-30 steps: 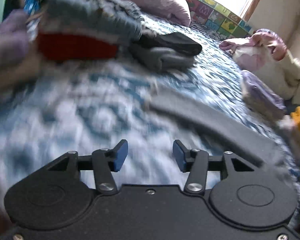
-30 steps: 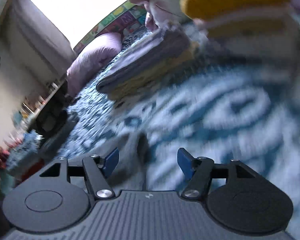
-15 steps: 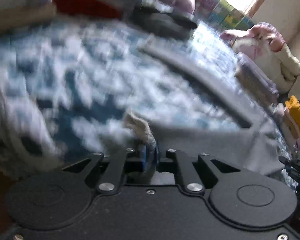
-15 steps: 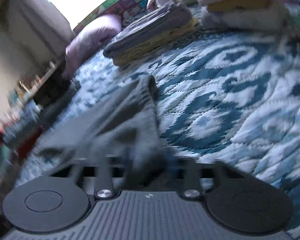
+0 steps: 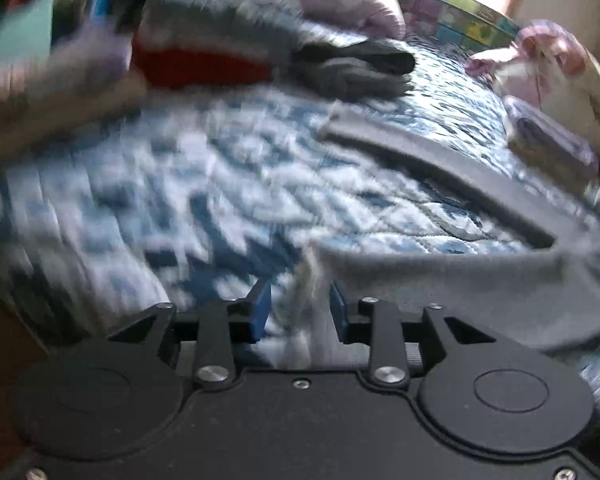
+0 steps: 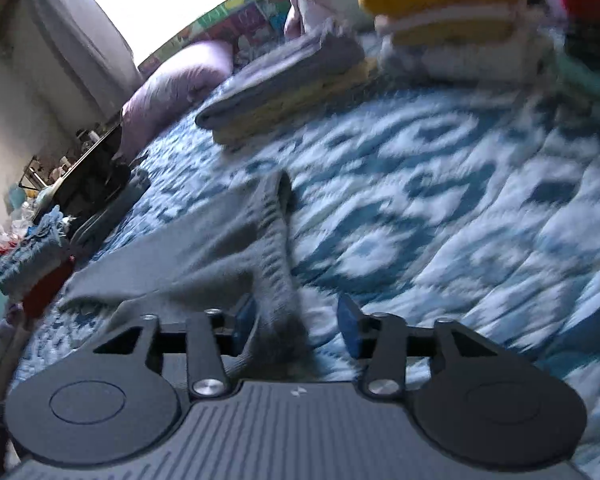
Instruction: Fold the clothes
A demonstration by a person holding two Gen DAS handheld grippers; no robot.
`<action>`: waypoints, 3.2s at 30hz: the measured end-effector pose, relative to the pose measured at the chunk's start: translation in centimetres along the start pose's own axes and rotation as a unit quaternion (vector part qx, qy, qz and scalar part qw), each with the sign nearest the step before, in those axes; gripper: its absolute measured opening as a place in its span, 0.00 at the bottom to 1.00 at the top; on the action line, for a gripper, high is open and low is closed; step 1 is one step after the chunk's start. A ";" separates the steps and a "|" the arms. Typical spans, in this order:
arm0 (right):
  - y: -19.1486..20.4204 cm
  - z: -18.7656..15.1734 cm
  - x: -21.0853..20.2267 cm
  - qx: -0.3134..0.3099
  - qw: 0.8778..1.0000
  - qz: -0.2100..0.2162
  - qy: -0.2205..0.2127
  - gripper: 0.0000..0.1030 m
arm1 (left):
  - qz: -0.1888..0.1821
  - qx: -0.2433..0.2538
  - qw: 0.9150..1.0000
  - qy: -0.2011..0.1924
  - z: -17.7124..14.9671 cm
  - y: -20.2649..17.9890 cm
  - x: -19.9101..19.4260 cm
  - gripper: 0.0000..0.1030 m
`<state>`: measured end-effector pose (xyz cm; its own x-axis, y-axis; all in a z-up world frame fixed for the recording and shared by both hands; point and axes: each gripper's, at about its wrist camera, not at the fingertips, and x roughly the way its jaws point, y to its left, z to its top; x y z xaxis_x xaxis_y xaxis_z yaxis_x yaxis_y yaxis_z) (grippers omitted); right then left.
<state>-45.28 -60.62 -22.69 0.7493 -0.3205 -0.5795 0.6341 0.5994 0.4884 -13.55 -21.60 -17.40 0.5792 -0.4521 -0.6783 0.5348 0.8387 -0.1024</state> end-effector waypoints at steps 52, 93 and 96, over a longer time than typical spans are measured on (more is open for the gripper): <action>5.6 -4.6 1.7 -0.209 0.969 -0.111 0.073 1.00 | -0.041 0.114 0.989 0.084 -3.1 -5.1 4.0 0.94; 5.7 -4.3 1.1 -0.234 0.965 -0.098 0.073 1.00 | -0.035 0.103 0.992 0.057 -2.6 -4.8 1.6 0.96; 6.4 -3.4 -0.2 -0.264 0.958 -0.078 0.079 1.00 | -0.041 0.115 0.993 0.009 -2.3 -4.4 -0.9 0.96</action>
<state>-42.00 -54.27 -21.68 0.5885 -0.3458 -0.7308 0.5196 0.8543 0.0141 -17.85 -24.19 -18.04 0.5172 -0.5090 -0.6881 0.7071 0.7071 0.0084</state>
